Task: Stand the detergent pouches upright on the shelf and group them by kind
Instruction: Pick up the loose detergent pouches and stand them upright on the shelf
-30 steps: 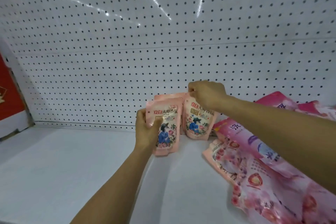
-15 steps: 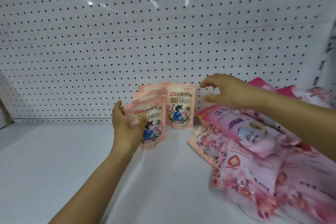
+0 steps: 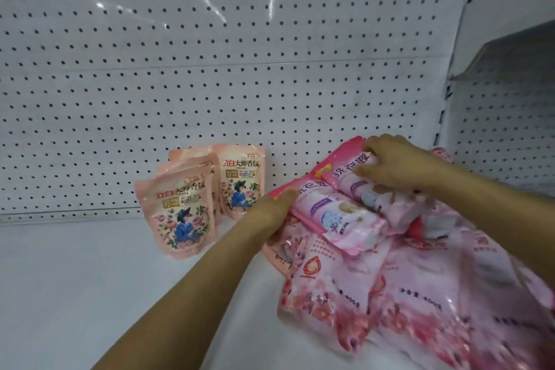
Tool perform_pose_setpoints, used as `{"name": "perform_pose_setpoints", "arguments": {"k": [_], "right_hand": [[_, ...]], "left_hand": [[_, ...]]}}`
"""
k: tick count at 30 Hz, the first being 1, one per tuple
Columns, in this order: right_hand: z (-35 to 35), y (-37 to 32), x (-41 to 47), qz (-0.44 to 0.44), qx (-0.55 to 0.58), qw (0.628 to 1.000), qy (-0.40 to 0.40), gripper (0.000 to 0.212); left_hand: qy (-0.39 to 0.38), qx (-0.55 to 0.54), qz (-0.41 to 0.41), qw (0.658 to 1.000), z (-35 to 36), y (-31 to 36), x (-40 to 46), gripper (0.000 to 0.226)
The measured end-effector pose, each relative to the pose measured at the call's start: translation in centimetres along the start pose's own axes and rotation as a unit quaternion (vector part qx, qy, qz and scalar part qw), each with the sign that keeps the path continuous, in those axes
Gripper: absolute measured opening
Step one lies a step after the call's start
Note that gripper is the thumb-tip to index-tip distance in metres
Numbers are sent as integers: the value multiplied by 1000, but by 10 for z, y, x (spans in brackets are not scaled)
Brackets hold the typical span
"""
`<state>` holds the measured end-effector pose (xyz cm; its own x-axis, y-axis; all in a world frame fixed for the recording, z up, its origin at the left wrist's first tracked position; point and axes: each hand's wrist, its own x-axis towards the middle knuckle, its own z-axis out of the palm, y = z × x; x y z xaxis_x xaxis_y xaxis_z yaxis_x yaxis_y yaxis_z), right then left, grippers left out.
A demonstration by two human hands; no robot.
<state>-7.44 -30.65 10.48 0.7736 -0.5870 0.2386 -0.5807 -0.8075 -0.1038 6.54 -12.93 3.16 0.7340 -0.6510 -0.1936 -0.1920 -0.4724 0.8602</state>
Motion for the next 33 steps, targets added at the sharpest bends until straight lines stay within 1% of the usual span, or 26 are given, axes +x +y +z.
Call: {"name": "perform_pose_setpoints", "arguments": {"k": [2,3,5,7,8,9,11,12,13,14,16,18,21,23,24,25,26,27,28,29,31,33], "right_hand": [[4,7,8,43,19,999,-9,65],[5,10,12,61,36,997,-14,63],[6,13,18,98,94,990,-41,54],[7,13,25,116,136,983,-46,47],[7,12,29,117,148,981,-47,45],[8,11,33,111,165,979,-46,45],[9,9,41,111,236,964,-44,52],[7,8,43,125,280,951,-43,60],[7,7,47,141,329,933,-40,66],[6,6,48,154,377,913,-41,66],[5,6,49,171,450,875,-41,64],[5,7,48,170,506,845,-25,57],[-5,2,33,121,598,792,11,36],[-14,-5,21,73,630,773,26,29],[-17,-9,15,49,634,771,33,27],[-21,-16,7,28,636,770,39,25],[-24,-20,4,9,639,768,46,25],[-27,-26,-1,2,645,762,53,28],[-28,-32,-4,2,660,749,59,31],[-31,-38,-8,5,684,726,64,30],[-32,-54,-10,2,733,677,66,19],[-29,-77,-8,12,759,649,53,10]], "left_hand": [[-5,-45,-50,998,-4,7,4,51],[0,-61,-63,996,-5,10,6,46],[22,-124,-71,989,-3,14,11,39],[69,-198,-58,976,5,18,18,43],[83,-223,-50,970,10,22,17,39],[96,-243,-44,964,16,27,14,29],[110,-294,-32,949,28,38,9,8],[121,-329,-26,936,33,42,9,7],[136,-359,-24,923,35,45,8,12],[142,-384,-16,912,37,45,11,15],[147,-423,-15,894,38,42,13,14],[156,-470,-12,869,36,41,4,14],[173,-552,2,815,31,37,-20,14],[195,-583,48,788,23,34,-36,14],[210,-589,72,777,16,33,-42,14],[225,-593,84,769,8,32,-51,24],[242,-595,90,761,-1,32,-59,29],[257,-598,101,752,-11,31,-67,22],[272,-592,116,750,-21,30,-73,10],[289,-579,135,750,-31,29,-81,2],[331,-543,166,754,-50,23,-91,11],[364,-518,191,750,-66,12,-97,15]]}}
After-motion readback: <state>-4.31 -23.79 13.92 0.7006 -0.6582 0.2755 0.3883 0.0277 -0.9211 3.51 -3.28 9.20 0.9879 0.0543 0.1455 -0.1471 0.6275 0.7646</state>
